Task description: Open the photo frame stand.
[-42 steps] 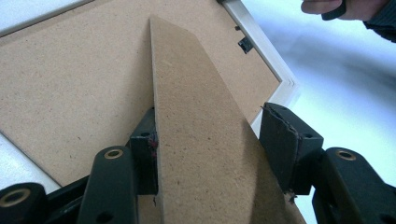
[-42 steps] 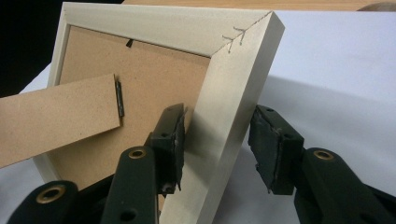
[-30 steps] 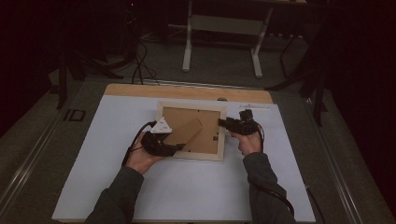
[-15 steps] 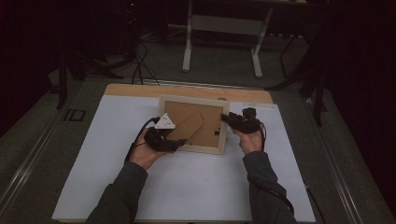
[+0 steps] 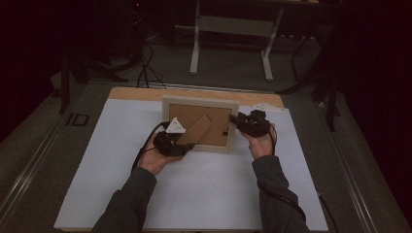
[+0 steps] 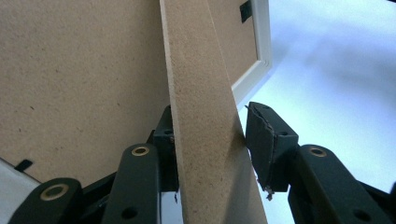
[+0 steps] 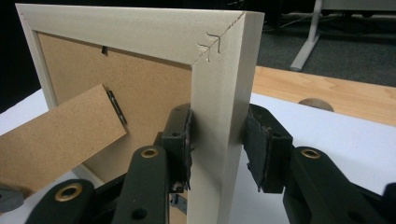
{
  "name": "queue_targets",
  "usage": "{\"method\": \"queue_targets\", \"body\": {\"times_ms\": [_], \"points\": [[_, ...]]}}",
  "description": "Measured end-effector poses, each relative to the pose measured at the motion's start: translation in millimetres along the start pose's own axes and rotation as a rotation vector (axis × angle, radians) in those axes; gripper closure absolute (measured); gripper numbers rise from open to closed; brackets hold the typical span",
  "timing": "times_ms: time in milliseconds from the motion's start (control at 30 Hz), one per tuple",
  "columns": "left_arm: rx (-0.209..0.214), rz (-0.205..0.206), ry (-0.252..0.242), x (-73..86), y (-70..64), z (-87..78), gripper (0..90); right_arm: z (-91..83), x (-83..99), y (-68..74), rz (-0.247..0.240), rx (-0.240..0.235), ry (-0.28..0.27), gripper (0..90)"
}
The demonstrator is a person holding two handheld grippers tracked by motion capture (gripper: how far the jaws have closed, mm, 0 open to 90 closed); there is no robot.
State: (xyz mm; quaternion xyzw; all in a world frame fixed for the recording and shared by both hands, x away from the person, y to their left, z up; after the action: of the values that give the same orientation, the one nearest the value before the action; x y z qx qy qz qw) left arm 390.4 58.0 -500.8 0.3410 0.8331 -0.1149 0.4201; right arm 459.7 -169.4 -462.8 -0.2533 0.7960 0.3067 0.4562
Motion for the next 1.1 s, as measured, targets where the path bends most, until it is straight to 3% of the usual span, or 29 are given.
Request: {"method": "queue_targets", "body": {"times_ms": [200,533,933,1100], "points": [[0.002,-0.016,-0.012,-2.7,0.5,2.4,64.5,-1.1,-3.8,0.6,-0.020,0.007,0.000,62.4],[-0.037,0.017,-0.033,-11.7,-7.8,4.7,67.7,2.5,-8.2,0.8,-0.040,0.022,0.010,61.8],[-0.031,-0.009,-0.026,-11.7,-15.4,11.5,69.2,3.3,-12.7,-1.4,-0.044,0.060,0.007,62.0],[-0.039,0.011,0.000,-7.7,-22.2,20.0,70.7,1.7,-15.0,-1.5,-0.037,0.065,-0.006,62.5]]}}
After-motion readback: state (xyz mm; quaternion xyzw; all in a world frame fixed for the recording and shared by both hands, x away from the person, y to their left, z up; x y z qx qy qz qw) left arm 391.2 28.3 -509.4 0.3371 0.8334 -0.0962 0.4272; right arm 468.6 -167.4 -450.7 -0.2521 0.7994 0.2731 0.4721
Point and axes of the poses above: each handheld gripper's, and its own axes: z roughly forward along the jaws, x roughly out of its underside, y roughly to its left, the point moved 6 cm from there along z, roughly forward along the jaws, and after that the axes turned 11 degrees about -x, right-handed, at the moved point
